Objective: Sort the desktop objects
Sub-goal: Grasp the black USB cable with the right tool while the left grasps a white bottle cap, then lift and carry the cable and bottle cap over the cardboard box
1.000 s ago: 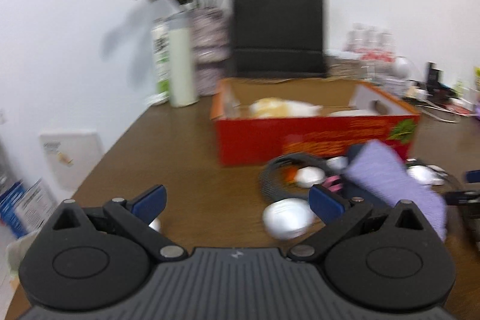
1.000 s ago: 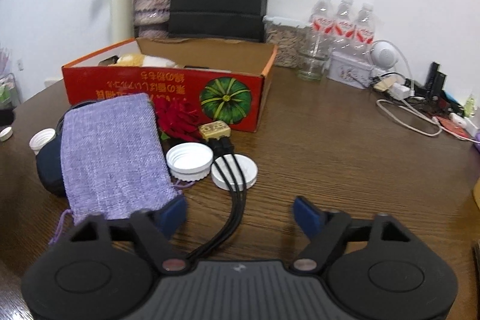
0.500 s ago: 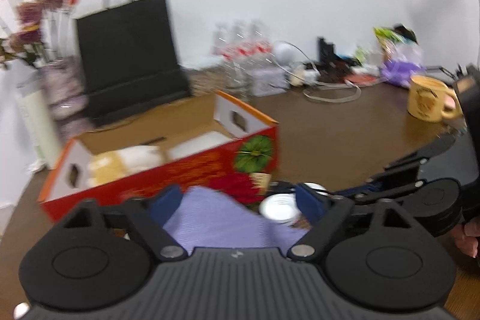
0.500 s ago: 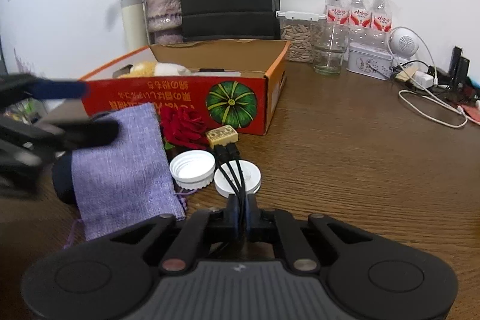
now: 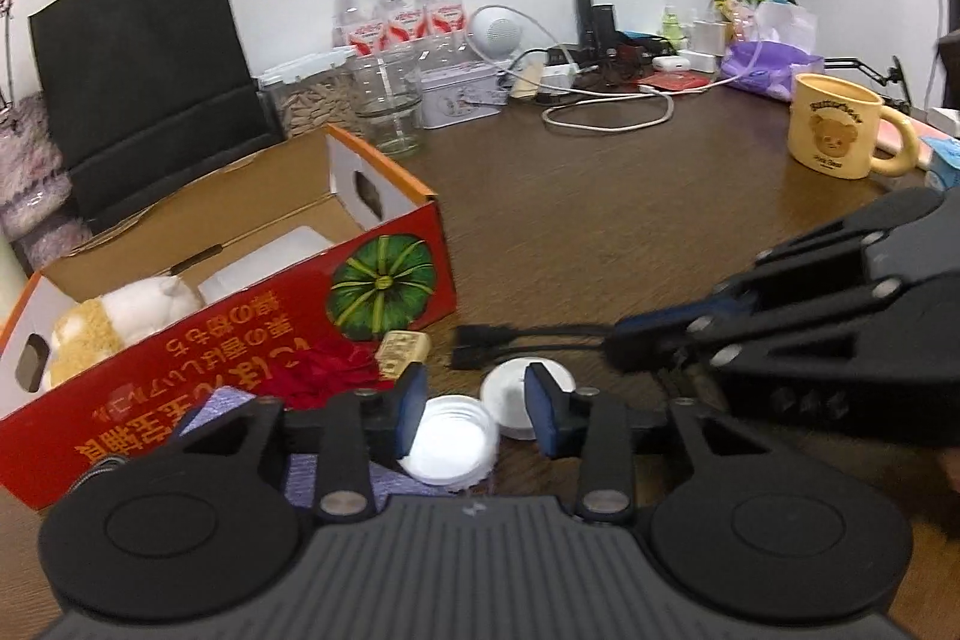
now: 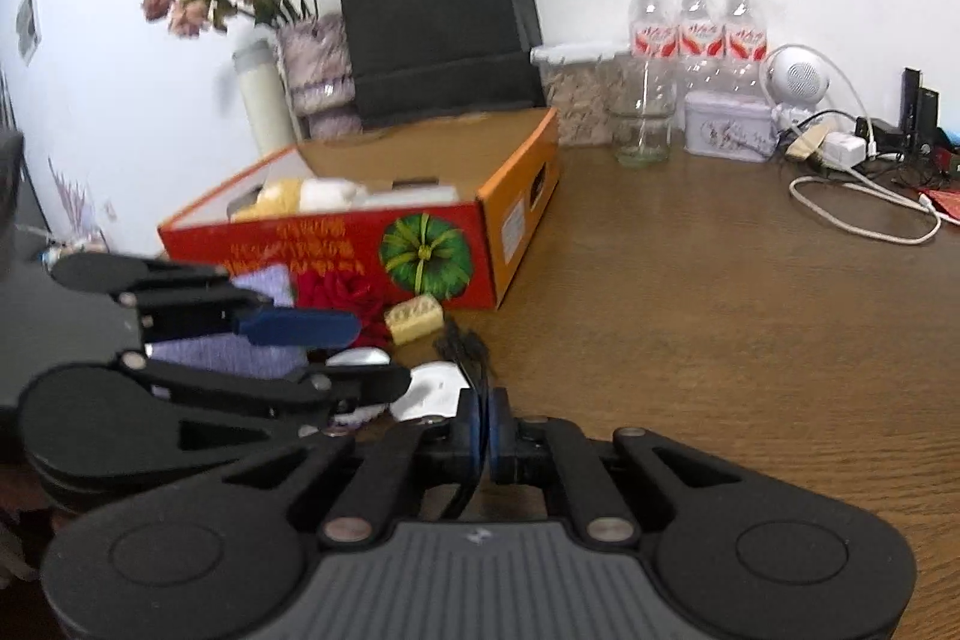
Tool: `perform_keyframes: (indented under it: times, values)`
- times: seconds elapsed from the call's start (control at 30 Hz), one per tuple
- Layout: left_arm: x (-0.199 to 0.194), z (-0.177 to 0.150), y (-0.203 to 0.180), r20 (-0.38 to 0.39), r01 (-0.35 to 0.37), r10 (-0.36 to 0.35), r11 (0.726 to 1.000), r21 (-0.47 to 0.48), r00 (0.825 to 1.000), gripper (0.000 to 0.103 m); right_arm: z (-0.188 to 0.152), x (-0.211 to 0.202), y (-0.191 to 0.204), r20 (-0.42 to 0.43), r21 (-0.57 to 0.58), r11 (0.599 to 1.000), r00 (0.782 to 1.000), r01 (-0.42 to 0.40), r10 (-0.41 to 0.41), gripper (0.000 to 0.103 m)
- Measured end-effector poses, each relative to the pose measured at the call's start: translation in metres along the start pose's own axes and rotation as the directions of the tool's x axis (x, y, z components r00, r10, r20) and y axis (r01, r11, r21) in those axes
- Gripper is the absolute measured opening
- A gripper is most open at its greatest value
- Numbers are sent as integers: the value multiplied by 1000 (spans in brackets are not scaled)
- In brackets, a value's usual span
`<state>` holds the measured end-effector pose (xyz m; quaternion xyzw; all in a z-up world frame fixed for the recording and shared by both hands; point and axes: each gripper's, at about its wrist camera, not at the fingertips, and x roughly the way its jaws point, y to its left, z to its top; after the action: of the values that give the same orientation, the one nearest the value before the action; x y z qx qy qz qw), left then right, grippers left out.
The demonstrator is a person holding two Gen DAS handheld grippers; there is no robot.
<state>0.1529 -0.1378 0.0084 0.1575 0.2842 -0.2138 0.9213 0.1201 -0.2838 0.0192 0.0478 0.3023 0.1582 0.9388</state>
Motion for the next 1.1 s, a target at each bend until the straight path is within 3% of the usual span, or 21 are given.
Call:
perform_keyframes:
  times: [0.03, 0.1, 0.63, 0.77, 0.9, 1.1]
  values:
    - [1, 0, 1, -3, -14, 14, 1000, -3, 1000, 51, 1, -2, -1, 9, 2, 1000, 1000, -1, 1, 2]
    - [2, -1, 5, -13, -30, 30, 999, -12, 999, 57, 0, -2, -2, 17, 6, 1000, 1000, 1, -1, 2]
    - [9, -9, 18, -85, -26, 17, 994, -108, 996, 60, -3, 2, -1, 14, 4, 1000, 1000, 20, -20, 2]
    - [15, -10, 19, -96, -15, 3, 992, -125, 995, 58, -4, 2, 1, 13, 1, 1000, 1000, 18, -18, 2]
    - [16, -10, 19, -85, 5, -16, 992, -129, 996, 41, -4, 1, 2, 15, -1, 1000, 1000, 18, -18, 2]
    - [12, -12, 19, -65, 6, -15, 990, -138, 998, 41, -5, 0, 3, 22, 1, 1000, 1000, 17, -17, 2]
